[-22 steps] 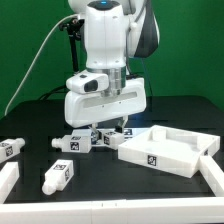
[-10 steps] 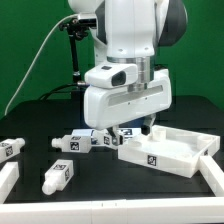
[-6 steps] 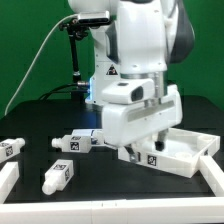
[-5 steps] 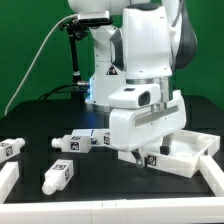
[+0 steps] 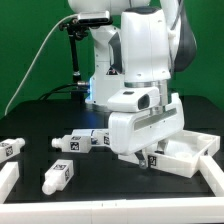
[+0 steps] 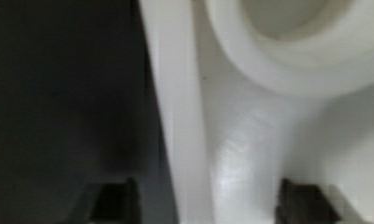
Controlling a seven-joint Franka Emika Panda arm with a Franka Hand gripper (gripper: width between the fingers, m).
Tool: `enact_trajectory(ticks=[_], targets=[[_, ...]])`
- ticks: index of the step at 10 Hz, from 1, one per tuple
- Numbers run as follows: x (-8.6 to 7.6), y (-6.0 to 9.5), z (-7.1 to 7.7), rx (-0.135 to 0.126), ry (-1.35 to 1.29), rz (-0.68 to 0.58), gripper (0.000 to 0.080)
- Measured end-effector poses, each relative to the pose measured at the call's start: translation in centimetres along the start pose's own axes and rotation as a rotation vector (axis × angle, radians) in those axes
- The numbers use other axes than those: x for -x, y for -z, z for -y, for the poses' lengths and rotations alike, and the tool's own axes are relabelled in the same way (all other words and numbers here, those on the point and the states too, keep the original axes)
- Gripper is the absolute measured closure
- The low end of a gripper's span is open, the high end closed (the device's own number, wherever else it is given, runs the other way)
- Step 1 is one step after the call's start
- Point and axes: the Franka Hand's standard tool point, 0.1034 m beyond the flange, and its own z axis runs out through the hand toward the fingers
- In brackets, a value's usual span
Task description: Assemble one leg
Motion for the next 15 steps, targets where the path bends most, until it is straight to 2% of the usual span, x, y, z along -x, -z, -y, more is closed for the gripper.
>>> enact_trajectory(ticks=[1,2,4,5,6,7,9,10,11,12,13,15], targets=[[0.0,0.0,0.0,0.0,0.0,0.0,0.0598],[0.0,0.0,0.0,0.0,0.0,0.0,0.0737],[0.2,0.0,0.0,-0.002,0.001,0.005,0.075],[0.2,0.6,0.2,-0.01,0.005,0.016,0.075],[0.1,2.1,0.2,-0.012,0.007,0.026,0.0752],[0.1,4.2,0.0,-0.016,-0.008,0.044,0.0752],[-0.3,8.6,-1.2,-0.006,-0.198,0.066,0.0752],[-0.7,9.5,-1.5,-0.01,-0.328,0.086,0.0752],[-0.6,10.0,-2.7,-0.035,-0.383,0.122,0.0752],[-0.6,10.7,-3.9,-0.031,-0.417,0.128,0.0752],[-0.3,10.8,-4.3,-0.026,-0.408,0.123,0.0752],[-0.3,10.4,-3.9,-0.031,-0.402,0.13,0.0752]])
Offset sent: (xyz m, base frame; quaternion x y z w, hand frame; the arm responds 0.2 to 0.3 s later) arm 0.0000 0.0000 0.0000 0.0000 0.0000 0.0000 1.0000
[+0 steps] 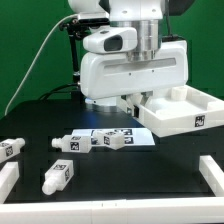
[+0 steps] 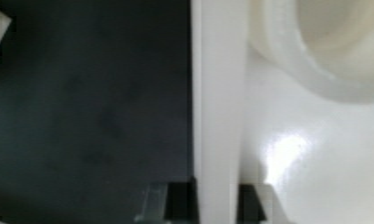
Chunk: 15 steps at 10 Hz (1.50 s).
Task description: Assemble one leg
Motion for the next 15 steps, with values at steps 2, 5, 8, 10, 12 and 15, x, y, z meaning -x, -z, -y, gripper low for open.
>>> enact_trajectory(ticks=[2,5,8,10,12,15], targets=[[0.1,-0.1,0.0,-0.001,0.0,0.002,0.0752],[0.1,-0.9,-3.3,-0.033,-0.174,0.029,0.0752],[-0.3,-3.2,-8.9,-0.068,-0.238,0.051,0.0752],[-0.2,-3.4,-8.7,-0.069,-0.257,0.058,0.0752],[-0.1,-3.6,-8.7,-0.071,-0.257,0.062,0.0752],[-1.4,-6.6,-7.4,-0.067,-0.527,0.096,0.0752]])
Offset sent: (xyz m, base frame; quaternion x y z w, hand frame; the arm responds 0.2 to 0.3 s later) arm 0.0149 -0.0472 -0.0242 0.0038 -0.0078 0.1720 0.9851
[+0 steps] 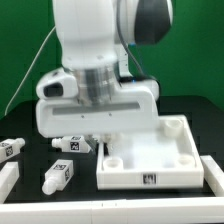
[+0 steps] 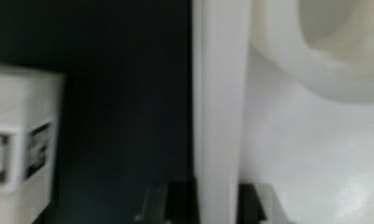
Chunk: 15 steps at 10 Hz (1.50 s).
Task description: Assemble one leg
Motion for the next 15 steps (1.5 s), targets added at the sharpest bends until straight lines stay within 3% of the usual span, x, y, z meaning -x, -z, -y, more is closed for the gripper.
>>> enact_trajectory(ticks=[4,7,10,13,14,15], targets=[[-0.4,-3.3,1.2,0.012,0.027,-0.086,0.0752],[-1.9,-3.6,1.9,0.026,0.038,-0.167,0.0752],[-2.3,-3.4,1.6,0.073,0.042,-0.194,0.0752],[-2.2,-3.3,1.5,0.076,0.065,-0.185,0.0359],[-1.6,-1.9,1.3,0.072,0.083,-0.172,0.0359],[-0.1,-0.8,1.9,0.067,0.091,-0.17,0.0206]])
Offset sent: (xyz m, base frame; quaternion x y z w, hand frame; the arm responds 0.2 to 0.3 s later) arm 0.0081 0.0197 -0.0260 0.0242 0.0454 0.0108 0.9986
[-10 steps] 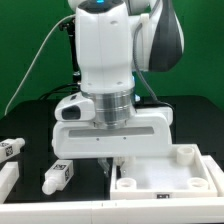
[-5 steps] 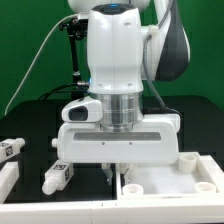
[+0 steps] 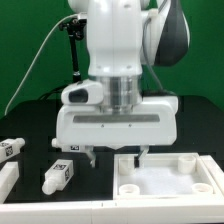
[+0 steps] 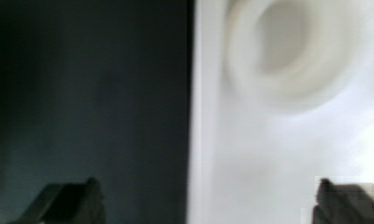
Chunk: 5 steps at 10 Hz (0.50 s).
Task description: Assemble one leg
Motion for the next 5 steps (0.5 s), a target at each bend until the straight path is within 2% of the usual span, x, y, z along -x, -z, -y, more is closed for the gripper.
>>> enact_trajectory(ticks=[1,3,5], targets=[[1.5,1.2,1.1,-0.003,0.034,0.004,0.0167],[3.1,3.6,2.7,-0.011,0.053,-0.027,0.0152],[3.1,3.0,2.4,-0.008,0.1,-0.018,0.0151]])
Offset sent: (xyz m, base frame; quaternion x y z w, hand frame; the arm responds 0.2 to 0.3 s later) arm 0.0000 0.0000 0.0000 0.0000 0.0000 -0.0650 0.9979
